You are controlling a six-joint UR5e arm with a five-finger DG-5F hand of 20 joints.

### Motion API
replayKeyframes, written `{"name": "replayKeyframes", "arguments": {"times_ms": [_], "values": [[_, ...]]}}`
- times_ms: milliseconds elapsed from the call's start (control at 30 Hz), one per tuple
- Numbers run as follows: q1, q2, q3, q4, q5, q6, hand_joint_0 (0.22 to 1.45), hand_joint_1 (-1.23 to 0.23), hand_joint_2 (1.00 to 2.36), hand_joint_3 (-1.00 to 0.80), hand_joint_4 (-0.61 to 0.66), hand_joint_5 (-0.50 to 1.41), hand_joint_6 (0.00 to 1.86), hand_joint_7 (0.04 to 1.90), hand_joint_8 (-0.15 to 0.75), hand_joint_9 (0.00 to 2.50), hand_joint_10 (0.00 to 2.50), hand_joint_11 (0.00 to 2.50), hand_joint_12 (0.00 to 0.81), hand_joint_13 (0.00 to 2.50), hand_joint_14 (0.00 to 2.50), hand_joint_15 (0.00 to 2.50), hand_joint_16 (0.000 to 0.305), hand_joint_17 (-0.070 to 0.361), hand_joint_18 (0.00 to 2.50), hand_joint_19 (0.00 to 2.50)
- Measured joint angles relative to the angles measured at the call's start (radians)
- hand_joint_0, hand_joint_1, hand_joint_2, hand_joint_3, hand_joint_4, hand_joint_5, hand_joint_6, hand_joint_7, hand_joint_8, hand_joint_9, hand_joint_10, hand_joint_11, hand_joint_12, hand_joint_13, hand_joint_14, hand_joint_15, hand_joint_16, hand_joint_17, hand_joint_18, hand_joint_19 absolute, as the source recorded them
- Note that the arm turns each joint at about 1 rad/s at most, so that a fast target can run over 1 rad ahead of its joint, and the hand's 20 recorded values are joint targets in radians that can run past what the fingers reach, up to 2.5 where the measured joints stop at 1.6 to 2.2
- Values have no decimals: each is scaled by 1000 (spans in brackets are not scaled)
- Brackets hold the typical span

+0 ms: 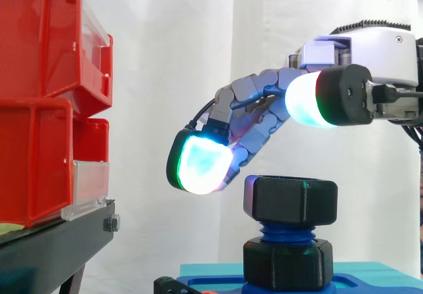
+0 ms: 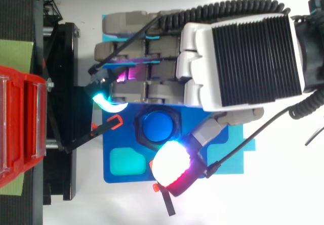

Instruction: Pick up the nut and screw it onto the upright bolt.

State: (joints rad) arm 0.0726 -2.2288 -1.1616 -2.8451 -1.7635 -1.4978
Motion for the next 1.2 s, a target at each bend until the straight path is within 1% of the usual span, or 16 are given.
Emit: {"name": "replayKeyframes", "arguments": {"times_ms": [167,300,367,500,700,800,900,1033,1200], "values": [[13,0,0,-22,7,9,517,-69,1000,-500,249,-66,504,1092,250,679,0,0,293,450,0,0,32,73,129,0],[20,0,-1,-33,8,12,521,-78,1000,-500,255,-67,504,1091,255,685,0,0,292,462,0,0,32,71,145,0],[22,0,-1,-36,7,12,522,-82,1000,-500,259,-66,504,1094,255,689,0,0,293,465,0,0,31,71,149,0],[24,0,-1,-38,3,11,525,-99,1000,-500,240,-50,504,1201,260,710,0,0,287,483,0,0,31,70,164,0],[23,0,-1,-39,1,10,533,-93,1000,-500,230,-43,504,1258,262,760,0,0,272,529,0,0,28,63,199,0],[20,0,-1,-39,-2,10,537,-95,1000,-500,234,-35,503,1302,269,778,0,0,263,545,0,0,27,61,215,0],[13,0,-1,-39,-15,10,539,-99,1000,-500,226,-23,503,1372,275,818,0,0,257,578,0,0,26,59,240,0],[-1,0,-1,-38,-40,6,542,-106,1000,-500,221,-14,502,1417,277,847,0,0,252,596,0,0,25,56,263,0],[-18,0,-1,-37,-55,-2,544,-107,1000,-500,203,0,500,1468,276,884,0,0,245,629,0,0,24,54,294,0]]}}
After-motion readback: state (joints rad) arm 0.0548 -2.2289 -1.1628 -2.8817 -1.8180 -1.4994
